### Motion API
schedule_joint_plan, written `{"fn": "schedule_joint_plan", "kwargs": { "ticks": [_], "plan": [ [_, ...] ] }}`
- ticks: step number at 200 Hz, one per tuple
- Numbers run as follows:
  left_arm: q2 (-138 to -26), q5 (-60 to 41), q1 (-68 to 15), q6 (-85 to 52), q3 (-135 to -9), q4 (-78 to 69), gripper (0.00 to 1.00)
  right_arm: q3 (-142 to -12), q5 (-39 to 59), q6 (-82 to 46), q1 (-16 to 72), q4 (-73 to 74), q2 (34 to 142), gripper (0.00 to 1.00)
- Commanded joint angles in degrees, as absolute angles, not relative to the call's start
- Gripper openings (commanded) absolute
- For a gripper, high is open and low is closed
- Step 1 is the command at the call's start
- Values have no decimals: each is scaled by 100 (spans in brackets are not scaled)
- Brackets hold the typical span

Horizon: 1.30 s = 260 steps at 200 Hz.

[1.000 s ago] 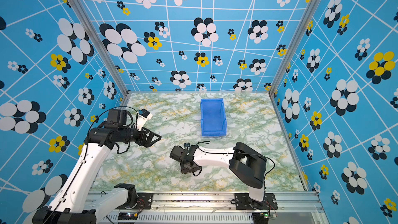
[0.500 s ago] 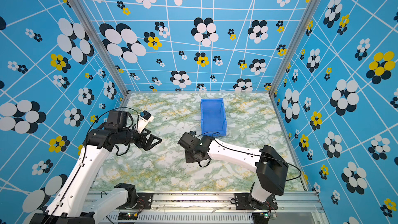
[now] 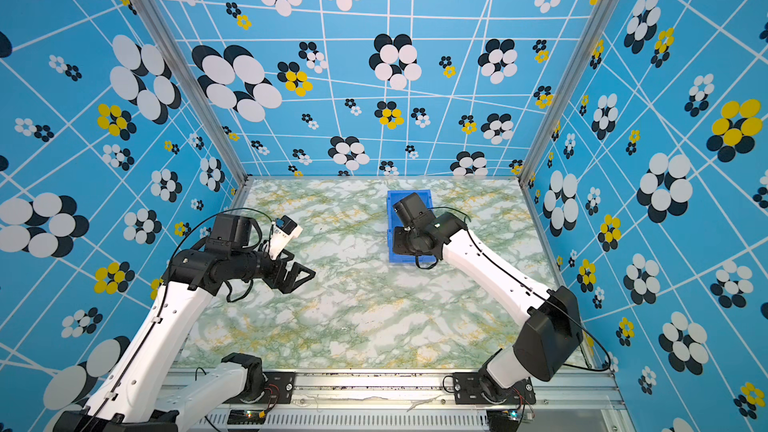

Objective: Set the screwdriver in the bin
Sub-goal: 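Lift the screwdriver with the right gripper and carry it over the blue bin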

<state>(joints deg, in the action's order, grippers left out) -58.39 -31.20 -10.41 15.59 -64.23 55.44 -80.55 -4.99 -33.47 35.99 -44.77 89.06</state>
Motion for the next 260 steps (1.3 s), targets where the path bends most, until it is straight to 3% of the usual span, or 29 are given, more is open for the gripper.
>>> {"fn": "schedule_joint_plan", "kwargs": {
  "ticks": [1, 100, 187, 260],
  "plan": [
    [-5744, -2999, -1107, 1484, -6353, 5479, 99, -8286, -406, -2844, 3267, -4510, 9413, 14],
    [-5635, -2936, -1176, 1321, -6136, 5422, 99, -9741, -367, -2362, 2899, -4543, 11544, 14],
    [-5672, -2918, -1228, 1322, -6123, 5407, 99, -10240, -103, -2584, 2749, -4389, 12696, 15],
    [-5671, -2953, -1248, 1275, -6091, 5366, 99, -10273, -189, -2577, 2699, -4434, 12954, 18]
  ]
}}
